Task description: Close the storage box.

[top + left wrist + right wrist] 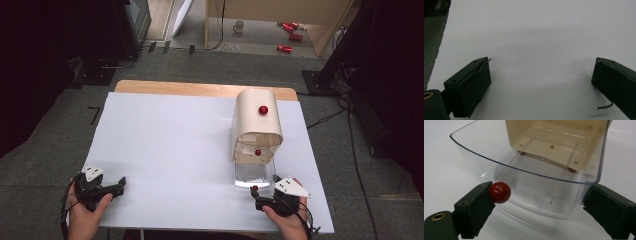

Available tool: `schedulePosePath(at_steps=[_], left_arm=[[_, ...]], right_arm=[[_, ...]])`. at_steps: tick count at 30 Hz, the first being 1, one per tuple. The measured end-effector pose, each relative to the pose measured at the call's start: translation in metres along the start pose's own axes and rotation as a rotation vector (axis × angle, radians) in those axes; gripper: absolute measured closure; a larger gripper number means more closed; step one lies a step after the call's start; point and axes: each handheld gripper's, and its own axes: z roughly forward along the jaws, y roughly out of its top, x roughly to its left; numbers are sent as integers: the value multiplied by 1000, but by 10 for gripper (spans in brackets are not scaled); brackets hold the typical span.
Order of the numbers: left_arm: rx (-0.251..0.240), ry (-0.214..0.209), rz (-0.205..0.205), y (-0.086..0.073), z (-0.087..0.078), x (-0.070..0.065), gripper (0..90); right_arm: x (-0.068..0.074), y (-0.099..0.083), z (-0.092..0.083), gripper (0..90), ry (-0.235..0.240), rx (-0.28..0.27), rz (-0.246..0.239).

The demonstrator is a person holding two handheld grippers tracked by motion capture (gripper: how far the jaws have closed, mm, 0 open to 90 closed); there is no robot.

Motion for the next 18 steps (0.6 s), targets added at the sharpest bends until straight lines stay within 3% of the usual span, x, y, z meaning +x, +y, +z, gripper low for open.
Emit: schedulePosePath(at_steps=[18], left_arm=[[0, 0, 0, 0, 0, 0, 22]], right_arm=[[-8, 11, 21, 119, -30, -18, 62]])
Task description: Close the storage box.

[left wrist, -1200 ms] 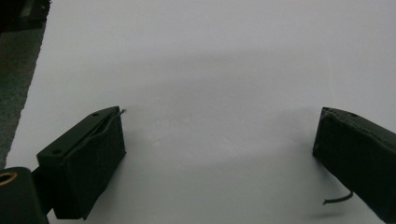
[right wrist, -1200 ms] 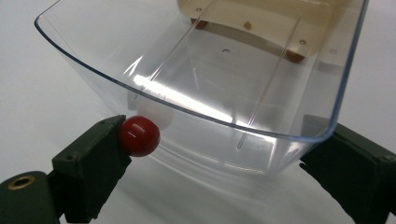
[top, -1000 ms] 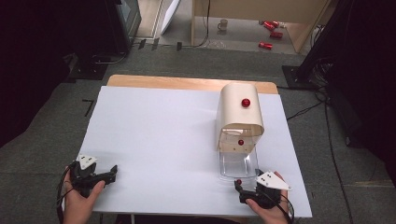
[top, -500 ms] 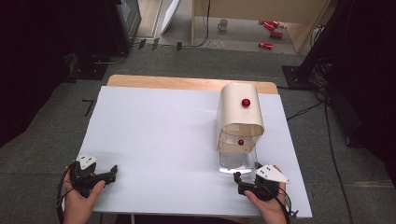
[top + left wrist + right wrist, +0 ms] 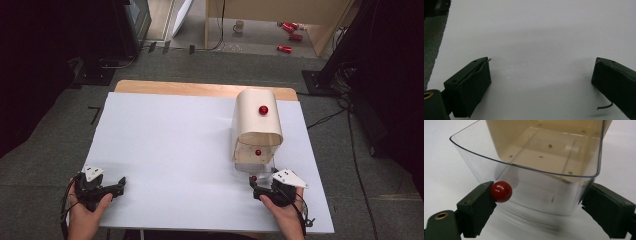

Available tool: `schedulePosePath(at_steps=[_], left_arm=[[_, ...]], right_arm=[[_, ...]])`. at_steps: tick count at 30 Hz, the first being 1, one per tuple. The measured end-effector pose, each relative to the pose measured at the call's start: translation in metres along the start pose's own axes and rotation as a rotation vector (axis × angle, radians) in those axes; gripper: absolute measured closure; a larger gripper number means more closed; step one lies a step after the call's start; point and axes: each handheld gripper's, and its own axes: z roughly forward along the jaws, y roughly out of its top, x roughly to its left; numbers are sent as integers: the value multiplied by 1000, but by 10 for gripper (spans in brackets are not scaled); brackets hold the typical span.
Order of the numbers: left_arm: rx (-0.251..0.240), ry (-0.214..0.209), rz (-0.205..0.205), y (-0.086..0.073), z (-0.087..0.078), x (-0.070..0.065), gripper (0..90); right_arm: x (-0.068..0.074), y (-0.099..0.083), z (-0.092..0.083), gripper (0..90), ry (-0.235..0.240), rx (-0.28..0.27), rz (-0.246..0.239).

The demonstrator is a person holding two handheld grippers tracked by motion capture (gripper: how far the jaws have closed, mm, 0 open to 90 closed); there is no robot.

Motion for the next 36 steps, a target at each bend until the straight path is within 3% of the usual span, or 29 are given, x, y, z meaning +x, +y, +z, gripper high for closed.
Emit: schedulePosePath(at_steps=[12, 19, 25, 31, 36], left_arm=[[0, 0, 0, 0, 0, 0, 23], [0, 0, 0, 0, 0, 0, 23], [0, 0, 1, 0, 0, 0, 23], [0, 0, 0, 0, 0, 0, 23], [0, 0, 0, 0, 0, 0, 23]], right_arm=[[-7, 12, 19, 123, -25, 1, 49], [-11, 14, 21, 117, -42, 3, 75], [-8, 16, 21, 92, -84, 10, 63], [-11, 21, 30, 79, -94, 10, 96], [-12, 23, 35, 76, -68, 6, 93]])
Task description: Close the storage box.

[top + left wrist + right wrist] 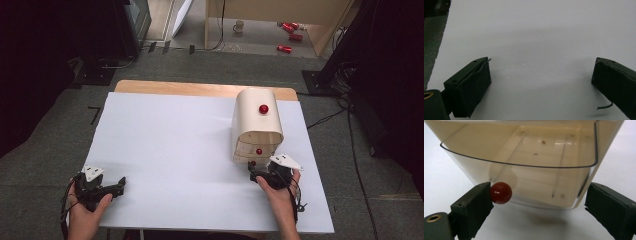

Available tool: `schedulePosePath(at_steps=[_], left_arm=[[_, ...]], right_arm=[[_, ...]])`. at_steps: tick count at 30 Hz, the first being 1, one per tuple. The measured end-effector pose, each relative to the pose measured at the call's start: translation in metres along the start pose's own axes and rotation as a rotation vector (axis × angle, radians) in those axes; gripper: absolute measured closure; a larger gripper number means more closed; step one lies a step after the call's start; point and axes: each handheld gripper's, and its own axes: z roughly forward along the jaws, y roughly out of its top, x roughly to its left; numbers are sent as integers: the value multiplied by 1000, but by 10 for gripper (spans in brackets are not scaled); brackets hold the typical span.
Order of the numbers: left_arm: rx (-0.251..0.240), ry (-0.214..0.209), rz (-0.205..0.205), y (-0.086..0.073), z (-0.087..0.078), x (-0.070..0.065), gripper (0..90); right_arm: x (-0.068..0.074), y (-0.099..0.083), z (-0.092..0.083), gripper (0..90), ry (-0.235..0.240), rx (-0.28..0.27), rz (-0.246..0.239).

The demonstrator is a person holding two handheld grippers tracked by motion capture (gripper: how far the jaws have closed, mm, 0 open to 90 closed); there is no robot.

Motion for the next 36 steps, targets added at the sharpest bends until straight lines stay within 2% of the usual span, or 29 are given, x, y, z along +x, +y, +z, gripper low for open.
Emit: schedulePosePath(at_steps=[2, 6, 9, 11, 17, 21, 26, 30, 32, 36], left_arm=[[1, -1, 1, 0, 0, 0, 23], [1, 0, 1, 0, 0, 0, 23], [-1, 0, -1, 0, 0, 0, 23], [1, -1, 1, 0, 0, 0, 23], [0, 0, 0, 0, 0, 0, 23], [0, 0, 0, 0, 0, 0, 23], [0, 0, 0, 0, 0, 0, 23], [0, 0, 0, 0, 0, 0, 22], [0, 0, 0, 0, 0, 0, 23], [2, 0, 1, 0, 0, 0, 23]], right_arm=[[-1, 0, -2, 83, -10, -6, -2], [-4, -2, -9, 71, 14, 5, -10], [-9, -7, -19, 31, 13, 15, -44], [-17, -11, -29, 28, 12, 14, -43], [-46, -25, -54, 28, -45, 26, -4], [-63, -33, -65, 28, -91, 39, 5], [-75, -45, -67, 28, -136, 97, -18], [-72, -48, -63, 28, -157, 125, -36], [-71, -49, -59, 26, -176, 159, -54], [-73, -49, -58, 24, -160, 172, -21]])
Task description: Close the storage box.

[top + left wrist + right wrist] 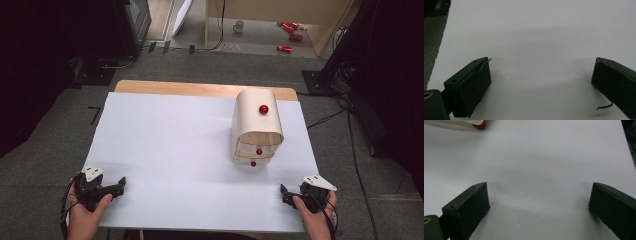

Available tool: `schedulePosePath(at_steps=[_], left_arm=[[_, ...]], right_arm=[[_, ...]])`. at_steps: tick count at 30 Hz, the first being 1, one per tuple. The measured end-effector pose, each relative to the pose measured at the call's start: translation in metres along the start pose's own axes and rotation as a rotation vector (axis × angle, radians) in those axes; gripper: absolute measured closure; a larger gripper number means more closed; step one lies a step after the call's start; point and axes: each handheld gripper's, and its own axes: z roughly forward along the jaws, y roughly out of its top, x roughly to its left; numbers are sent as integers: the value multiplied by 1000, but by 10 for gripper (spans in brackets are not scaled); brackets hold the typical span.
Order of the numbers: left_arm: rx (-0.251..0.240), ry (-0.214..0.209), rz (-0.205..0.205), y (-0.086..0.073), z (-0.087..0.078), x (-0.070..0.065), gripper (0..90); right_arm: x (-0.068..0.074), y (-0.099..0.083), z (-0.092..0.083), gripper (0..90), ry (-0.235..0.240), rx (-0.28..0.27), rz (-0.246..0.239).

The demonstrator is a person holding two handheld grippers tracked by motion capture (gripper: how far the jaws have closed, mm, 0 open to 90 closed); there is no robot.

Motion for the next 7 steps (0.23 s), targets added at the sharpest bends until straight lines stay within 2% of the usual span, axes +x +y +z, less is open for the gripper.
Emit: schedulePosePath(at_steps=[7], left_arm=[[-1, 1, -1, 0, 0, 0, 23]], right_arm=[[0, 0, 0, 24, -2, -1, -5]])
